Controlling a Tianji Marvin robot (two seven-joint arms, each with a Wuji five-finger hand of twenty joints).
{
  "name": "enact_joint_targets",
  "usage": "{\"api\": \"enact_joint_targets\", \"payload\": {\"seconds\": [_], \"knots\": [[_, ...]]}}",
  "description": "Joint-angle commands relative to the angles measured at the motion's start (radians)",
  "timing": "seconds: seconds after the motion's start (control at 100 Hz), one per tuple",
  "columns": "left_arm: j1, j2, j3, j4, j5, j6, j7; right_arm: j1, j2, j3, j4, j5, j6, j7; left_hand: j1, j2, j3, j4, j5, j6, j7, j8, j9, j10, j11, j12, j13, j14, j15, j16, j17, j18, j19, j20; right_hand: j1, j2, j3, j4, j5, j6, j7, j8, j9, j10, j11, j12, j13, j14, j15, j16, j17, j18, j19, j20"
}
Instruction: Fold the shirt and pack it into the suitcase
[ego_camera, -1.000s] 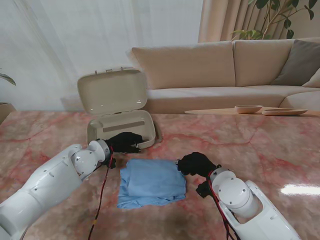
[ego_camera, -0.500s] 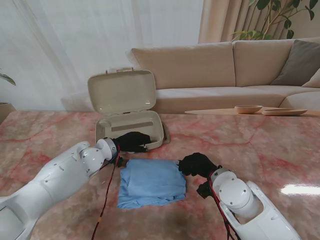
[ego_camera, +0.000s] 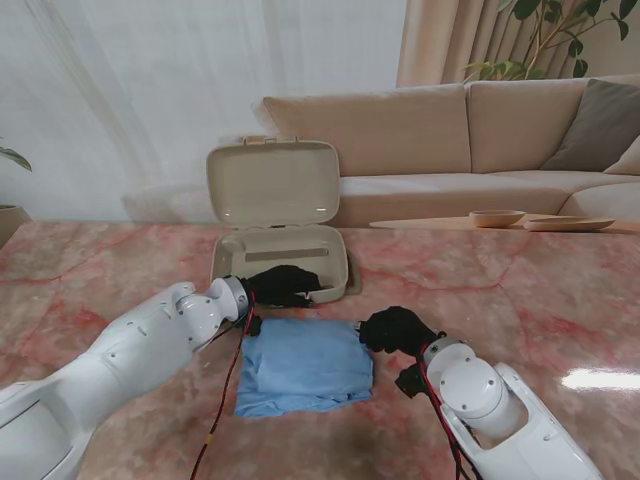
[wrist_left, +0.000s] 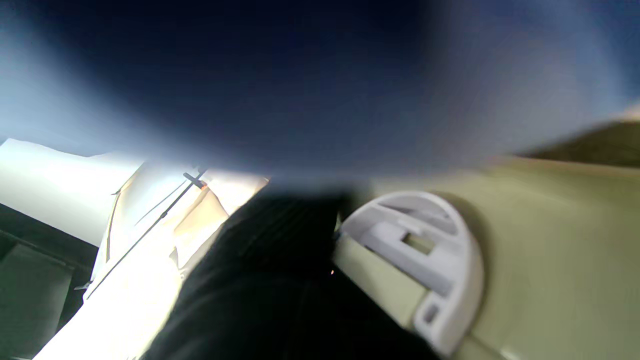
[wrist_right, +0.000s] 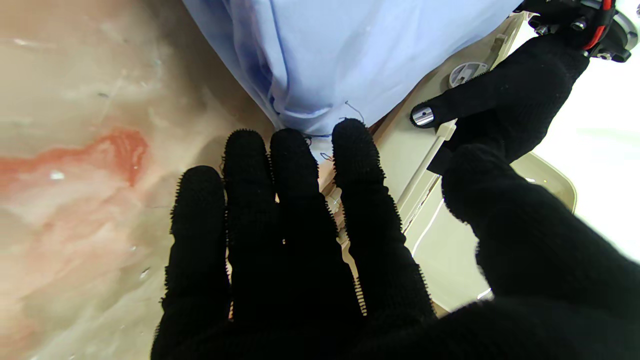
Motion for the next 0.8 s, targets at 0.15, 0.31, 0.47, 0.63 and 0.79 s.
{"api": "enact_joint_targets", "payload": {"seconds": [0.15,0.31,0.47,0.63,0.79], "knots": [[-0.012,-0.024,0.019,0.025,0.001,-0.034,0.012,-0.01,-0.001,-0.001,0.01,0.006,0.007,0.014,0.089,0.125,0.112,0.001,0.085,-0.261,0.168,0.064,0.028,-0.097,-0.025,-0.018,0.012,0.072,-0.166,-0.142,-0.017,0.007,-0.038,-0.041,-0.013,-0.006,-0.009,0.019,0.012,-0.009,-0.012,0.013,-0.002,0.003,0.015,-0.012,-0.019,-0.007,0.006,-0.011,-0.008,-0.023,0.001,-0.02],[-0.027,-0.036,0.042,0.057,-0.005,-0.06,0.004,-0.008,-0.001,-0.002,0.012,0.006,0.008,0.011,0.089,0.123,0.097,0.001,0.086,-0.258,0.119,0.035,0.024,-0.083,-0.051,-0.033,0.001,0.067,-0.187,-0.158,-0.03,0.011,-0.052,-0.052,-0.016,-0.009,-0.003,0.019,0.016,-0.009,-0.011,0.013,0.005,0.005,0.012,-0.012,-0.015,-0.003,0.007,-0.011,-0.007,-0.018,0.002,-0.019],[-0.03,-0.033,0.048,0.058,-0.005,-0.065,-0.007,-0.008,-0.001,-0.001,0.012,0.005,0.01,0.014,0.089,0.113,0.077,-0.001,0.083,-0.255,0.079,-0.009,0.023,-0.081,-0.07,-0.041,-0.008,0.065,-0.199,-0.169,-0.039,0.014,-0.058,-0.058,-0.019,-0.013,0.004,0.019,0.019,-0.01,-0.011,0.013,0.009,0.005,0.008,-0.012,-0.011,-0.001,0.006,-0.01,-0.006,-0.015,0.004,-0.019],[-0.028,-0.019,0.045,0.04,0.002,-0.056,-0.019,-0.008,0.0,-0.001,0.012,0.005,0.012,0.015,0.089,0.099,0.051,0.0,0.077,-0.253,0.054,-0.049,0.022,-0.078,-0.096,-0.044,-0.017,0.062,-0.211,-0.179,-0.048,0.016,-0.063,-0.063,-0.021,-0.012,0.006,0.018,0.02,-0.012,-0.011,0.013,0.01,0.003,0.007,-0.011,-0.01,-0.004,0.005,-0.009,-0.005,-0.018,0.004,-0.019],[-0.021,0.001,0.034,0.008,0.017,-0.042,-0.024,-0.006,0.0,-0.002,0.013,0.004,0.011,0.015,0.087,0.084,0.01,0.002,0.052,-0.249,0.037,-0.079,0.012,-0.072,-0.124,-0.043,-0.033,0.056,-0.226,-0.2,-0.058,0.017,-0.074,-0.068,-0.02,-0.009,0.003,0.017,0.017,-0.013,-0.012,0.013,0.006,-0.002,0.008,-0.01,-0.012,-0.012,0.003,-0.01,-0.005,-0.024,0.003,-0.019]]}}
